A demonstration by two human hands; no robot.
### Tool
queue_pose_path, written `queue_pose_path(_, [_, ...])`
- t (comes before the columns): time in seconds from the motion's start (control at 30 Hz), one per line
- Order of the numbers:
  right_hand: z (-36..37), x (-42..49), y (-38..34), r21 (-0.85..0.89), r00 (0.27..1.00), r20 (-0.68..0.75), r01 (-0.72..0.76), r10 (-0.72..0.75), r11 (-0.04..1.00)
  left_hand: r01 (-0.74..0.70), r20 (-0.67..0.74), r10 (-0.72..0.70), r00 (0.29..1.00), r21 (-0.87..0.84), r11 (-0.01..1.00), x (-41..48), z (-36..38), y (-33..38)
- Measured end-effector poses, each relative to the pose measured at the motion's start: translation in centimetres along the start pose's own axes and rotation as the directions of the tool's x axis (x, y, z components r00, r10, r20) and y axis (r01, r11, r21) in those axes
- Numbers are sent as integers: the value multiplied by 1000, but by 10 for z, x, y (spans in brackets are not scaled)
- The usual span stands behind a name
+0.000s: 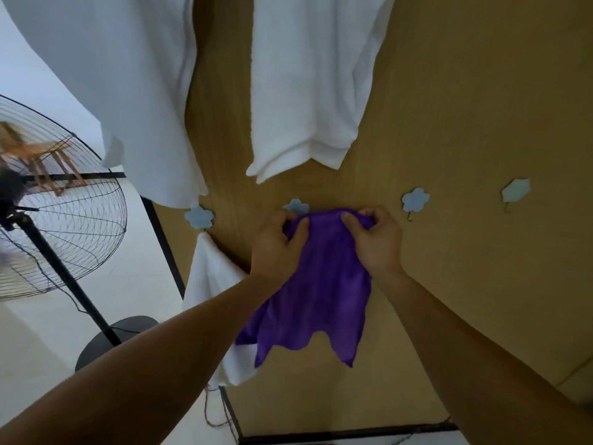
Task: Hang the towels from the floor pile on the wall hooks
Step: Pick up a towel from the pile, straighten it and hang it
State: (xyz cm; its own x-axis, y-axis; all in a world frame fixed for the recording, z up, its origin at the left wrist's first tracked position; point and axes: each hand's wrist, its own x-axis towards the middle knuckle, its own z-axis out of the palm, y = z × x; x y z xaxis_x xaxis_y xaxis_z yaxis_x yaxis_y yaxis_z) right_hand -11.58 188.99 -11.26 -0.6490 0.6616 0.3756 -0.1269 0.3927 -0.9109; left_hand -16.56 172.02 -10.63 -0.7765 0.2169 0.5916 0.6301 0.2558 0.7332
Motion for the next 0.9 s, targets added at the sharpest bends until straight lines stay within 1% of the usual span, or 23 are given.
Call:
queue_pose_path(0.03, [-11, 1, 4, 3, 1000, -30, -8, 8, 1000, -37, 28, 37, 999, 5, 999, -1, 10, 6])
queue_pose_path(0.1, [-34, 5, 13, -24, 996, -90, -20, 18, 1000, -68, 51, 67, 996, 23, 997, -1, 33, 17])
queue_pose_path(0.23, [-80, 21, 26, -121, 984, -177, 12, -33, 993, -133, 16, 132, 991, 133, 982, 4, 79, 33])
queue_pose_path(0.33, [-107, 36, 33, -199, 983, -179, 14, -50, 980, -107, 22, 105, 994, 100, 989, 6, 110, 40])
queue_pose_path(0.47, [-125, 59, 41, -237, 979, -203, -22, -28, 971, -41, 29, 38, 999, 106, 994, 16, 145, 48])
queue_pose_path(0.6, [-124, 71, 53, -266, 985, -166, -95, 51, 959, -14, 25, 10, 1000, 165, 986, 19, 157, 45])
queue_pose_path(0.67, [-123, 71, 60, -253, 983, -157, -133, 95, 958, -10, 27, 4, 1000, 204, 979, 18, 157, 43])
queue_pose_path(0.73, [-122, 70, 66, -257, 982, -132, -166, 135, 952, 26, 38, -37, 999, 266, 964, 15, 159, 41])
queue_pose_path(0.8, [-121, 68, 74, -257, 977, -61, -215, 206, 942, 75, 110, -124, 986, 371, 926, 10, 165, 42])
queue_pose_path(0.83, [-120, 66, 78, -226, 966, -17, -255, 258, 940, 113, 158, -189, 969, 399, 910, 8, 168, 43])
queue_pose_path(0.87, [-119, 63, 80, -189, 953, 21, -294, 303, 937, 172, 204, -266, 942, 388, 906, 8, 172, 44])
queue_pose_path(0.9, [-118, 62, 81, -175, 945, 40, -314, 326, 933, 260, 255, -354, 900, 339, 904, 9, 176, 45])
